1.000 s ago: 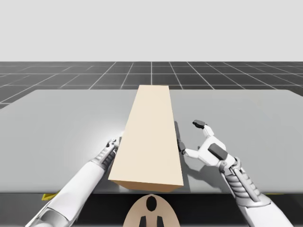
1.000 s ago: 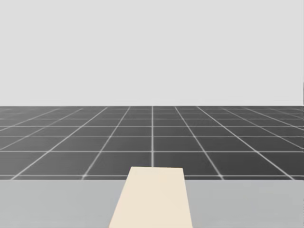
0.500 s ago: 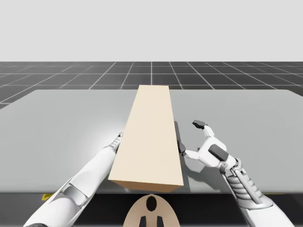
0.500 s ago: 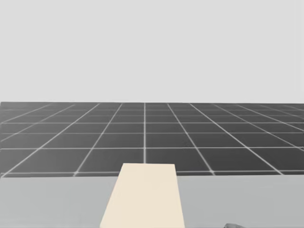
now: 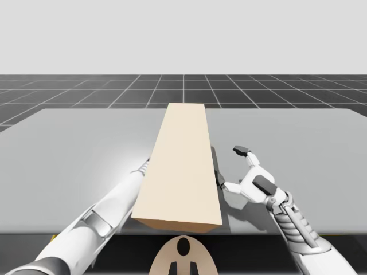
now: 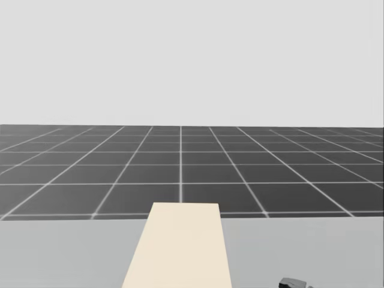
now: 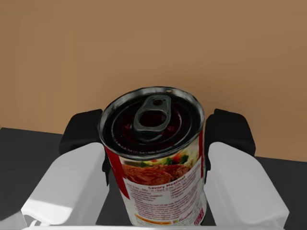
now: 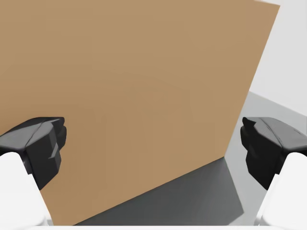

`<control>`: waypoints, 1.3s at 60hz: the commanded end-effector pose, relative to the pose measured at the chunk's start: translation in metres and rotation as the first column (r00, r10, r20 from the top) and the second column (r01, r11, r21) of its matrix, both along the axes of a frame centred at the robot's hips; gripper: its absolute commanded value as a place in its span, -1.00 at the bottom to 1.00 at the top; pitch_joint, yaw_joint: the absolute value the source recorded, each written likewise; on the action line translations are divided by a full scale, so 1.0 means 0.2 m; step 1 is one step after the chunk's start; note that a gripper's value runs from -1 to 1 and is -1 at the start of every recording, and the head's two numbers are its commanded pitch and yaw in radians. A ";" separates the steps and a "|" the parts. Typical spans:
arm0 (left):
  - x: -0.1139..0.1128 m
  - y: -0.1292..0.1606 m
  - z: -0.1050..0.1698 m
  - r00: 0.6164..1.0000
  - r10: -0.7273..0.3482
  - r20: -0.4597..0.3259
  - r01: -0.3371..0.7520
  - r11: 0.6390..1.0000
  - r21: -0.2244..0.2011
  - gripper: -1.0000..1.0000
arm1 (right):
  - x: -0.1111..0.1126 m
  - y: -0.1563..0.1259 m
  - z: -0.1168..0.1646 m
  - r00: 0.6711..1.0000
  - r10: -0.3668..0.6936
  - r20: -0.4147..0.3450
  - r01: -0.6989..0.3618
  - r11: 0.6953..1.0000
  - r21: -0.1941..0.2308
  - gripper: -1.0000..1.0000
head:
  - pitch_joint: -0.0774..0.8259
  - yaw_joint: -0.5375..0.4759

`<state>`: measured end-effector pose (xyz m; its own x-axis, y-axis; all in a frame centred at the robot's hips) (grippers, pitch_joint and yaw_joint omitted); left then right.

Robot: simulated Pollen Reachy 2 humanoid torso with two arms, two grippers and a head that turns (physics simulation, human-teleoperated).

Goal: Retrieve the object from inside the box.

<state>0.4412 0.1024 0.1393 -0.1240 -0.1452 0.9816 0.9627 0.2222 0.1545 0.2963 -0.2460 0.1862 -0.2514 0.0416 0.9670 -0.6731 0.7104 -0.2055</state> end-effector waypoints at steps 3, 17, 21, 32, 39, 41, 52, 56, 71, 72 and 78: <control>-0.08 0.01 -0.04 0.993 -0.082 -0.089 0.082 0.997 -0.001 1.00 | 0.00 -0.01 0.00 1.000 0.000 0.001 0.000 1.000 0.003 -1.00 | -0.74 -0.02; -0.23 0.29 0.05 0.998 0.037 -0.053 -0.037 0.999 0.015 1.00 | 0.00 -0.01 0.01 1.000 -0.002 -0.002 0.002 1.000 0.006 -1.00 | -0.74 0.00; -0.29 0.36 0.09 0.997 0.057 -0.044 -0.057 0.998 -0.002 1.00 | 0.00 -0.01 0.01 1.000 -0.001 -0.001 0.001 1.000 0.008 -1.00 | -0.74 0.00; -0.48 0.57 0.18 0.988 0.153 -0.011 -0.153 0.988 0.007 1.00 | 0.00 -0.02 0.01 1.000 -0.005 0.000 0.005 1.000 0.012 -1.00 | -0.74 0.00; -0.54 0.72 0.18 0.975 0.220 -0.008 -0.220 0.975 0.015 1.00 | 0.00 -0.02 0.01 1.000 -0.007 0.002 0.007 1.000 0.015 -1.00 | -0.74 0.00; -0.55 0.77 0.19 0.969 0.247 -0.007 -0.247 0.969 0.007 1.00 | 0.00 -0.02 0.01 1.000 -0.007 0.002 0.007 1.000 0.016 -1.00 | -0.74 0.01; -0.59 1.02 0.32 0.927 0.375 -0.003 -0.374 0.925 -0.065 1.00 | 0.01 -0.03 0.01 1.000 -0.010 0.001 0.010 1.000 0.018 -1.00 | -0.74 0.00; -0.60 1.10 0.38 0.908 0.419 -0.006 -0.417 0.903 -0.099 1.00 | 0.01 -0.03 0.01 1.000 -0.011 0.001 0.011 1.000 0.017 -1.00 | -0.74 0.01; -0.53 1.24 0.61 0.834 0.551 0.035 -0.542 0.829 -0.140 1.00 | 0.01 -0.04 0.02 1.000 -0.014 0.002 0.014 1.000 0.021 -1.00 | -0.76 0.00; -0.53 1.24 0.62 0.829 0.559 0.037 -0.549 0.824 -0.140 1.00 | 0.01 -0.04 0.02 1.000 -0.015 0.001 0.015 1.000 0.021 -1.00 | -0.76 0.00; -0.49 1.25 0.77 0.802 0.594 0.068 -0.580 0.801 -0.149 1.00 | 0.01 -0.04 0.02 1.000 -0.016 0.002 0.016 1.000 0.020 -1.00 | -0.76 -0.01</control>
